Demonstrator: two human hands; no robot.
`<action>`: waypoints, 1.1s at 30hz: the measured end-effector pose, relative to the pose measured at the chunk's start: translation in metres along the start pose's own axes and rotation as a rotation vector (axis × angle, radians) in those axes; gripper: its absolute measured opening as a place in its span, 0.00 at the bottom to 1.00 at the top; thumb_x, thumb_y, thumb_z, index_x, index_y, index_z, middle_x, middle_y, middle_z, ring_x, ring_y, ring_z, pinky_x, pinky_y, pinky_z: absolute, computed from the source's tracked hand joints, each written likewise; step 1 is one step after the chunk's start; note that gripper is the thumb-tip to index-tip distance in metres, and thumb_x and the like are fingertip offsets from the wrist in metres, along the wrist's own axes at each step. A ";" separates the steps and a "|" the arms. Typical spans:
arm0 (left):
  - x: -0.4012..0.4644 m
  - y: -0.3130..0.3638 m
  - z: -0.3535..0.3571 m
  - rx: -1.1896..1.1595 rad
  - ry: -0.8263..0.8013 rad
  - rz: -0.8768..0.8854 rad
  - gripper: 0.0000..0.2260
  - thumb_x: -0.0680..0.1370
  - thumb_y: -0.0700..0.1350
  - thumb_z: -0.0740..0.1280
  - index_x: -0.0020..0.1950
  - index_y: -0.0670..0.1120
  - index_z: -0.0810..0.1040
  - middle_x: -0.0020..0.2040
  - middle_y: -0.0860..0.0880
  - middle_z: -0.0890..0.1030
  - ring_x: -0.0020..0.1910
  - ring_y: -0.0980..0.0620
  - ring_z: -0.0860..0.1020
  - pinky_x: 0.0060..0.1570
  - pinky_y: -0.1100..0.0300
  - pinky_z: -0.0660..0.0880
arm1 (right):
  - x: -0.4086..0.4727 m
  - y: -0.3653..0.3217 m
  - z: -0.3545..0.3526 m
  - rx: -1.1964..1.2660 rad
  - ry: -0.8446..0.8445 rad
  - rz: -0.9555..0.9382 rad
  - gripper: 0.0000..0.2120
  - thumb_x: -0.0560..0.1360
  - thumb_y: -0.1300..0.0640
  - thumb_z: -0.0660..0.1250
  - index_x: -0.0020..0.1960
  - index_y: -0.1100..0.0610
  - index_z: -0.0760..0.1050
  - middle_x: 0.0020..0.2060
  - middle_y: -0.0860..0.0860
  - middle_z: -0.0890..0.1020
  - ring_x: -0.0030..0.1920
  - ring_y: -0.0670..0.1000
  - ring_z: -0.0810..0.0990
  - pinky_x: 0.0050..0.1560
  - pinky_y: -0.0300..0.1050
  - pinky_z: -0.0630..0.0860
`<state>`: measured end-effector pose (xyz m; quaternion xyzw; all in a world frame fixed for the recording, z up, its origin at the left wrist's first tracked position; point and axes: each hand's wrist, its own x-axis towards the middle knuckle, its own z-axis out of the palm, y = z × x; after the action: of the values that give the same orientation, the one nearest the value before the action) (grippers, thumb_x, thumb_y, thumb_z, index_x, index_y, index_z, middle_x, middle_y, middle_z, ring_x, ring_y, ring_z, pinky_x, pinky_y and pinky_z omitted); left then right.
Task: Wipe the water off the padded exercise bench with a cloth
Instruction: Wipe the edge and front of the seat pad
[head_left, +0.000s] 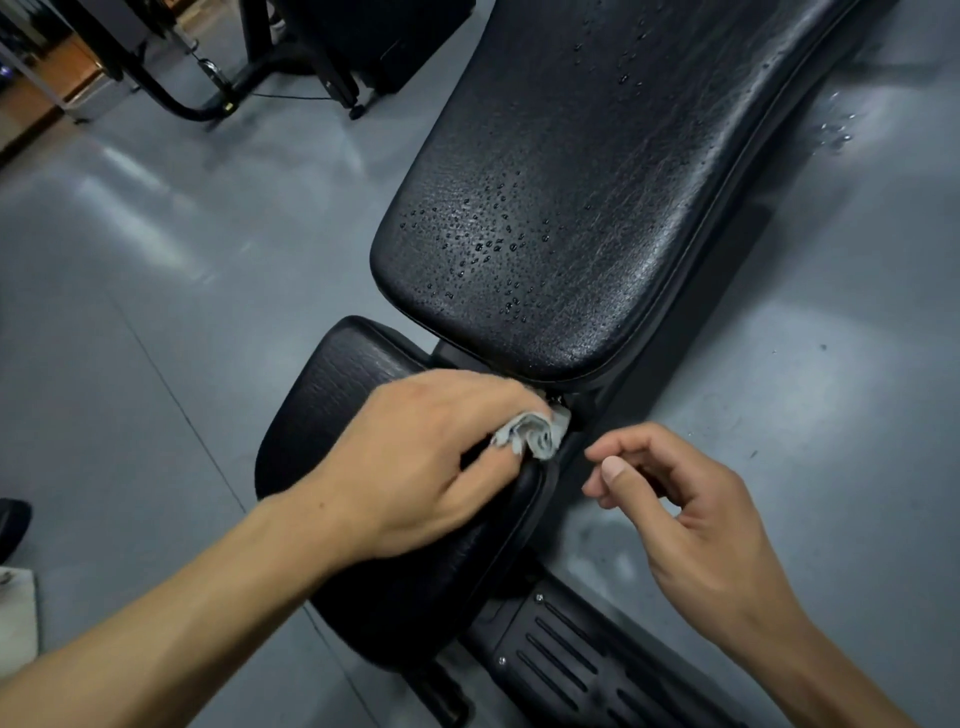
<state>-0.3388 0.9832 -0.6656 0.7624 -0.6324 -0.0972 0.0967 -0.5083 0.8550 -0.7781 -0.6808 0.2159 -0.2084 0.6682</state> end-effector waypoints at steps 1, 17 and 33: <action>0.004 -0.006 -0.002 0.024 0.002 -0.024 0.11 0.82 0.48 0.59 0.57 0.51 0.81 0.51 0.56 0.83 0.51 0.51 0.82 0.52 0.51 0.77 | 0.000 0.000 0.000 0.000 -0.004 0.004 0.10 0.80 0.59 0.66 0.49 0.44 0.79 0.40 0.48 0.85 0.44 0.52 0.83 0.50 0.50 0.78; -0.009 -0.084 -0.037 0.199 0.150 -0.373 0.17 0.79 0.55 0.55 0.52 0.50 0.80 0.36 0.52 0.77 0.36 0.45 0.75 0.38 0.53 0.70 | -0.002 0.003 0.000 0.015 0.009 0.019 0.09 0.81 0.58 0.66 0.49 0.46 0.80 0.40 0.50 0.84 0.43 0.53 0.83 0.50 0.53 0.79; 0.012 -0.024 -0.005 0.036 -0.041 -0.201 0.15 0.82 0.53 0.57 0.57 0.58 0.83 0.49 0.55 0.85 0.52 0.52 0.82 0.53 0.49 0.78 | -0.001 -0.005 0.011 0.007 -0.055 -0.011 0.09 0.80 0.58 0.66 0.49 0.45 0.80 0.37 0.50 0.84 0.41 0.53 0.82 0.48 0.53 0.77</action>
<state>-0.3129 0.9761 -0.6673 0.8215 -0.5563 -0.1104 0.0599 -0.5034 0.8645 -0.7736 -0.6852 0.1932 -0.1940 0.6749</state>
